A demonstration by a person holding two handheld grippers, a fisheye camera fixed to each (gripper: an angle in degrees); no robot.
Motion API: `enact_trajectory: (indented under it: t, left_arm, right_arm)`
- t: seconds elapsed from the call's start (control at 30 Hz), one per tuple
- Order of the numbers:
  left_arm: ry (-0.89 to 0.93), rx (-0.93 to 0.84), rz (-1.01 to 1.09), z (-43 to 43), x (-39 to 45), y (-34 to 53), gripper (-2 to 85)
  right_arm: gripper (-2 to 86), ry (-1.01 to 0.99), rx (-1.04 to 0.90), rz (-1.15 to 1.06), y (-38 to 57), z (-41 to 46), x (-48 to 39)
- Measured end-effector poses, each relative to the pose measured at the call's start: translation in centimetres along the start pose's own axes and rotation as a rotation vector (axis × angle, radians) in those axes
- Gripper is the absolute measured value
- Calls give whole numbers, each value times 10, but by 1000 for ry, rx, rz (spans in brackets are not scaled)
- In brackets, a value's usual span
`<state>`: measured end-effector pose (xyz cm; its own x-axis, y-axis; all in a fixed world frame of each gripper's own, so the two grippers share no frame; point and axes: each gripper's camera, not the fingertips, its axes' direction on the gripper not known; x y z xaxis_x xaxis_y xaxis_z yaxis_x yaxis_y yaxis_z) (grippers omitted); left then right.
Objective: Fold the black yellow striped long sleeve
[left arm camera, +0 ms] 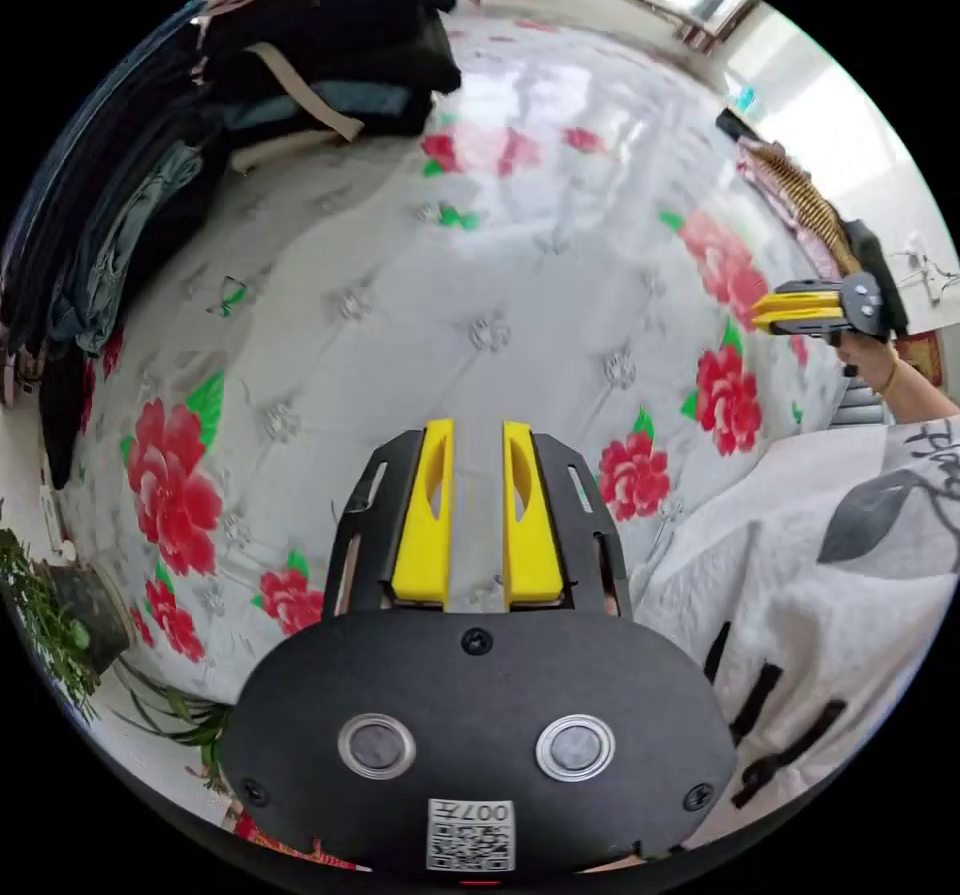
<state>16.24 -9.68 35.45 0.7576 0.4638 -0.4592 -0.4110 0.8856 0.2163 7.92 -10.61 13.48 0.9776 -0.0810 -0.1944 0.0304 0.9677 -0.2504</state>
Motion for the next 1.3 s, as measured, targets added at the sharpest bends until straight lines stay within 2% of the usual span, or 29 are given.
enact_trajectory:
  t: [0.03, 0.13, 0.3, 0.4, 0.47, 0.6, 0.73, 0.9, 1.0, 1.07, 1.13, 1.2, 1.3]
  left_arm:
    - [-12, -20, 9, 12, 16, -6, 66]
    - [1, -44, 68, 33, 51, -33, 61]
    - [-8, -109, 151, 63, 95, -84, 48]
    - [-9, -155, 188, 82, 119, -104, 42]
    - [-16, -244, 175, 108, 131, -115, 41]
    - [-101, -284, 227, 124, 147, -125, 41]
    - [-85, -321, 133, 139, 137, -135, 39]
    - [-61, -349, 13, 151, 122, -143, 39]
    - [-82, -377, -30, 157, 121, -147, 40]
    - [-109, -414, -60, 163, 121, -153, 40]
    - [-138, -443, -53, 167, 124, -156, 39]
    - [-165, -465, -40, 170, 127, -157, 39]
    - [-191, -473, -47, 171, 126, -154, 39]
  right_arm:
    - [63, 17, -35, -42, 13, 10, -7]
    - [64, 48, 135, 49, 38, 4, -8]
    - [67, -164, 261, 266, 66, -9, 39]
    - [74, -180, 378, 527, 110, -27, 106]
    - [77, -105, 469, 717, 164, -49, 178]
    - [78, 86, 553, 975, 256, -85, 303]
    - [81, 193, 637, 1236, 354, -122, 447]
    - [81, 222, 638, 1460, 429, -140, 571]
    - [79, 268, 582, 1528, 456, -144, 623]
    - [73, 238, 461, 1569, 471, -134, 658]
    - [66, 187, 384, 1547, 476, -120, 674]
    - [53, 217, 386, 1528, 483, -123, 672]
    - [27, 239, 472, 1531, 497, -139, 651]
